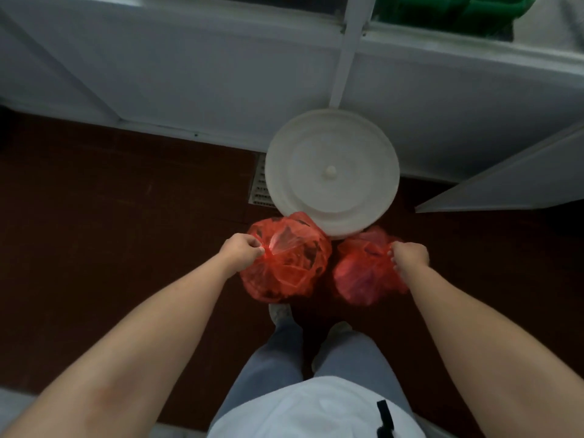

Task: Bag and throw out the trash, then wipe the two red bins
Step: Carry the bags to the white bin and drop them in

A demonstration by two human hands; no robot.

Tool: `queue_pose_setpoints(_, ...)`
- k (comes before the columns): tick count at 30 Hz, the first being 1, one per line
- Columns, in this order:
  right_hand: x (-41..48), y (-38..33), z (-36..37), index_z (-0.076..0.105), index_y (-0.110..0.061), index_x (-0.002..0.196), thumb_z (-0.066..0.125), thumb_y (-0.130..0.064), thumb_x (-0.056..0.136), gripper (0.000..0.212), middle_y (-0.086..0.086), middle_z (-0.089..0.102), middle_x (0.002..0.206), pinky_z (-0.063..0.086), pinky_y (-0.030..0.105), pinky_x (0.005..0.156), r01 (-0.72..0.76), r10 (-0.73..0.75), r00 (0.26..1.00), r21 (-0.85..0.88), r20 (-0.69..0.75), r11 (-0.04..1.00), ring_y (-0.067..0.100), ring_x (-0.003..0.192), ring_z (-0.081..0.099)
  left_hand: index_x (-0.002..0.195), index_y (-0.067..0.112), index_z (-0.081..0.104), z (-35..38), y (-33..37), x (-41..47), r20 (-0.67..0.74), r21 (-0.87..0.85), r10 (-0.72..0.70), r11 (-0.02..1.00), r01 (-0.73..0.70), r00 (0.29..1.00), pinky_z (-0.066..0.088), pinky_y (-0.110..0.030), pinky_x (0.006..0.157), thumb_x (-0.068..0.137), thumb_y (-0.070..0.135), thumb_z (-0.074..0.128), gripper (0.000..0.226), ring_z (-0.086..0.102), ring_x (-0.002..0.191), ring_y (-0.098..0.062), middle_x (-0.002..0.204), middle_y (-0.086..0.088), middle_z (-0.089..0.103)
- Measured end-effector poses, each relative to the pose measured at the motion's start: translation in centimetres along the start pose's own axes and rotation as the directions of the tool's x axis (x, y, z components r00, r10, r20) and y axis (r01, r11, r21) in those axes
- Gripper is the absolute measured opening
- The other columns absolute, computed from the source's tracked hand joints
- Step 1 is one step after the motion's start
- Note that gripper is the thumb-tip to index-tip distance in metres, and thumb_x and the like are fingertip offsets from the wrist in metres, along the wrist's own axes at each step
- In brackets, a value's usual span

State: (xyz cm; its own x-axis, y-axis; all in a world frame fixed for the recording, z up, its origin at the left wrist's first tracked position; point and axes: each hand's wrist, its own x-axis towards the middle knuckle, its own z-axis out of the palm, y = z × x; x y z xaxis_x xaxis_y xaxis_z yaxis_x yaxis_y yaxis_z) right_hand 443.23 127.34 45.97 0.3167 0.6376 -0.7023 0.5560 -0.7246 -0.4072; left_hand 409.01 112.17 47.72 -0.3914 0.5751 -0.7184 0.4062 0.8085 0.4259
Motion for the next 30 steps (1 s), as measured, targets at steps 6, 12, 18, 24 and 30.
queue_pose_setpoints(6,0.7,0.5,1.4,0.064,-0.006,0.085,0.057,-0.014,0.091,0.013,0.021,0.066,0.097,0.048,0.042,0.085,-0.04,0.041,0.998,-0.034,0.04,0.999,0.03,0.088,0.055,0.074,0.028,0.069,-0.6,-2.1,0.9,-0.055,0.027,-0.046,0.998,0.048,0.997,0.047,-0.026,0.076,0.09,0.031,0.072,0.017,0.066,0.09,-0.016,0.082,0.01,0.067)
queue_pose_setpoints(12,4.6,3.9,5.0,0.062,-0.011,0.071,0.058,-0.011,0.092,0.021,0.013,0.062,0.077,0.045,0.038,0.064,-0.118,0.117,0.99,0.018,0.076,0.993,0.023,0.06,0.054,0.098,0.021,0.077,3.1,-3.7,5.7,-0.152,0.05,-0.064,0.996,0.072,0.986,0.047,-0.028,0.087,0.091,0.03,0.071,0.013,0.066,0.106,-0.027,0.106,-0.006,0.075)
queue_pose_setpoints(18,9.7,7.8,11.1,0.062,-0.011,0.066,0.064,-0.013,0.089,0.024,0.011,0.06,0.068,0.038,0.036,0.055,-0.139,0.132,0.983,0.042,0.124,0.989,0.021,0.054,0.049,0.091,0.024,0.075,8.9,-7.1,11.6,-0.197,-0.014,-0.159,0.987,0.16,0.967,0.048,-0.028,0.086,0.09,0.029,0.07,0.007,0.067,0.107,-0.028,0.105,-0.006,0.075)
queue_pose_setpoints(24,16.5,11.7,16.6,0.064,-0.012,0.068,0.062,-0.009,0.09,0.022,0.012,0.062,0.068,0.041,0.034,0.054,-0.157,0.148,0.98,0.058,0.136,0.986,0.022,0.056,0.053,0.082,0.03,0.067,14.9,-10.1,18.1,-0.189,-0.037,-0.224,0.975,0.221,0.956,0.048,-0.032,0.09,0.091,0.031,0.068,0.009,0.065,0.108,-0.031,0.106,-0.009,0.074)
queue_pose_setpoints(30,23.5,15.7,20.3,0.063,-0.016,0.071,0.063,-0.004,0.089,0.023,0.008,0.062,0.072,0.047,0.038,0.068,-0.149,0.15,0.978,-0.018,0.147,0.989,0.025,0.069,0.056,0.088,0.025,0.072,21.7,-11.7,24.5,-0.163,-0.033,-0.214,0.977,0.212,0.963,0.052,-0.035,0.089,0.091,0.028,0.068,0.006,0.067,0.102,-0.031,0.098,-0.007,0.075)
